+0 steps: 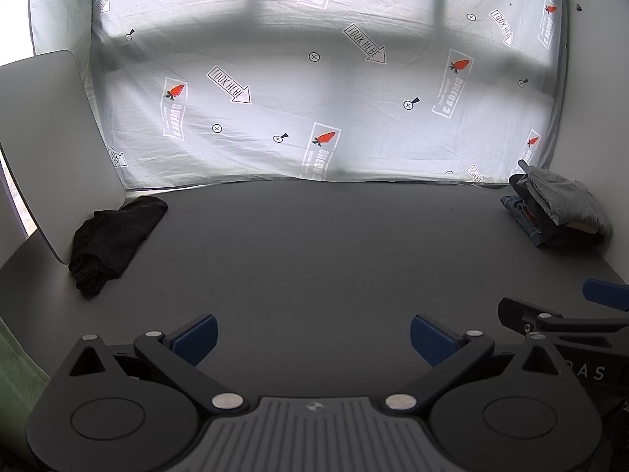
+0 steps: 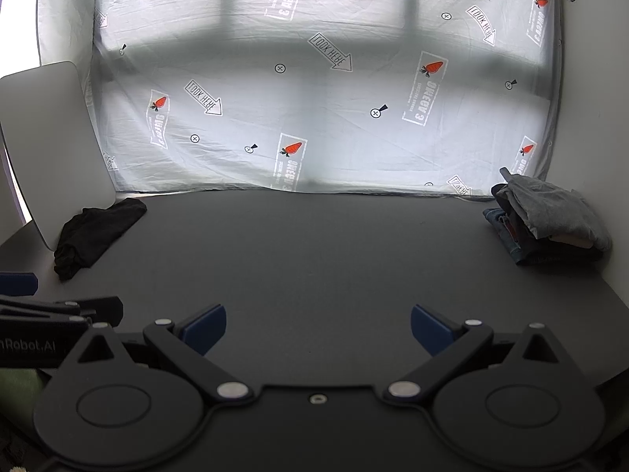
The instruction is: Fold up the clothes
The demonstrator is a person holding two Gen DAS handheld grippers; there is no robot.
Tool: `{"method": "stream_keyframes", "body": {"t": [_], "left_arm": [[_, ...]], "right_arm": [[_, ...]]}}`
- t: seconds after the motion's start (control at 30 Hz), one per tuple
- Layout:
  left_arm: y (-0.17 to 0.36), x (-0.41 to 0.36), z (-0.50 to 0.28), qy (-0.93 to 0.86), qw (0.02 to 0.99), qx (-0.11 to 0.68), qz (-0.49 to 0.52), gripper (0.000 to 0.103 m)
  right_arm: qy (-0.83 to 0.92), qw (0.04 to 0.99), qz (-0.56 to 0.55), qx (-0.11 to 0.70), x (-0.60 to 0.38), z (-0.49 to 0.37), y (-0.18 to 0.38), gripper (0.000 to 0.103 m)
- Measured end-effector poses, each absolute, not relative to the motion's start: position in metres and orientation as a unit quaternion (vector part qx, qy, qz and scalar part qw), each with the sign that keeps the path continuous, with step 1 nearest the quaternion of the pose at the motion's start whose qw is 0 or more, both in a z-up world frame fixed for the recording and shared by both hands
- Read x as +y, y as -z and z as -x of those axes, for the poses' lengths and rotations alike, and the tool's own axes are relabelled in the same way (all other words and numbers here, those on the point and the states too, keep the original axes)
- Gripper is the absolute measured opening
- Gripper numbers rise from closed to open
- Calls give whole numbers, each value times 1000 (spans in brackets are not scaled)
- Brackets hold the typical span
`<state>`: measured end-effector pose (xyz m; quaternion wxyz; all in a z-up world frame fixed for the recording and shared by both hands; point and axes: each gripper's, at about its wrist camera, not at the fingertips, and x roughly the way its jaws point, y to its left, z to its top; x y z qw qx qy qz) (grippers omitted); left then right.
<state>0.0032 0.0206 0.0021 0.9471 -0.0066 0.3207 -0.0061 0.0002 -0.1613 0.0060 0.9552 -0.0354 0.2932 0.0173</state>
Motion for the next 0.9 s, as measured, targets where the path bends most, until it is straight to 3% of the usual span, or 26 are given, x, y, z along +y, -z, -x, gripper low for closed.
{"method": "stream_keyframes", "body": {"t": [0.9], "left_arm": [[8,14,-23,19,941,336,25,103]], "right_arm": [[-8,950,40,310,-171,-11,1,102]]}}
